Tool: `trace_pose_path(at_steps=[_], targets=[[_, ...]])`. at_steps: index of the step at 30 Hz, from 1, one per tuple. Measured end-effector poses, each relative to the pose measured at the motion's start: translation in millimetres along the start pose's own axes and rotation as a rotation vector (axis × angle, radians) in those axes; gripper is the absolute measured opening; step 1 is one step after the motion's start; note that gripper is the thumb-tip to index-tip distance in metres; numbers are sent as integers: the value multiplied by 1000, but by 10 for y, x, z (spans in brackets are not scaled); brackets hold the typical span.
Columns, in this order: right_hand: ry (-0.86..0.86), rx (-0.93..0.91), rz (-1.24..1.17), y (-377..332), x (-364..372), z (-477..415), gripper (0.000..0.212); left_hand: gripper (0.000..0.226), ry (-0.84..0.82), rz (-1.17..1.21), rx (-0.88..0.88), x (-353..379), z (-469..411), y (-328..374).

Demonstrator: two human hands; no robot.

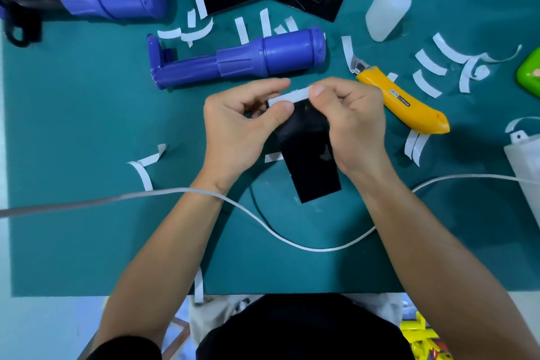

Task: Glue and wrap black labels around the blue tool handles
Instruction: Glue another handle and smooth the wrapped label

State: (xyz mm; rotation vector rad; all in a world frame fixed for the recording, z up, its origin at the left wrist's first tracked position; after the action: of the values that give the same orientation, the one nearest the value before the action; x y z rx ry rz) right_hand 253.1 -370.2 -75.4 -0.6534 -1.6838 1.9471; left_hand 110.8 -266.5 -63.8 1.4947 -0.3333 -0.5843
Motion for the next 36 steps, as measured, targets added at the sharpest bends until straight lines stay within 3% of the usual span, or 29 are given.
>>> trace_pose_path(at_steps=[6, 9, 11, 13, 18, 25, 36], targets=[[120, -30, 57, 9, -168, -47, 32, 22, -40, 170, -214, 65, 2, -154], [283, -140, 260, -184, -279, 75, 5, 28, -41, 173, -224, 65, 5, -170], [340, -291, 495, -397, -259, 178, 1, 32, -25, 158, -194, 50, 14, -154], [270, -368, 584, -465, -131, 235, 5, 28, -9, 135, -159, 38, 33, -127], [122, -324, 425, -441, -37, 213, 7, 23, -54, 85, -122, 87, 49, -116], [107, -253, 388, -407, -40, 193, 14, 22, -39, 62, -108, 53, 41, -116], [166, -415, 605, -558, 12, 303, 6, 25, -29, 64, -87, 91, 84, -105]])
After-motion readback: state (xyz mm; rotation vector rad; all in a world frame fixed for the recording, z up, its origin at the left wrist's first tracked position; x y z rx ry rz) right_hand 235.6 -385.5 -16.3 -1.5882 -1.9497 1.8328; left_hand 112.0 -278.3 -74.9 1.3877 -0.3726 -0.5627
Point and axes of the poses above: each hand's wrist, its own z-axis away from the middle knuckle, its own x-axis out of the palm, y = z × x, the point moved 10 cm from there along -z, towards the middle knuckle
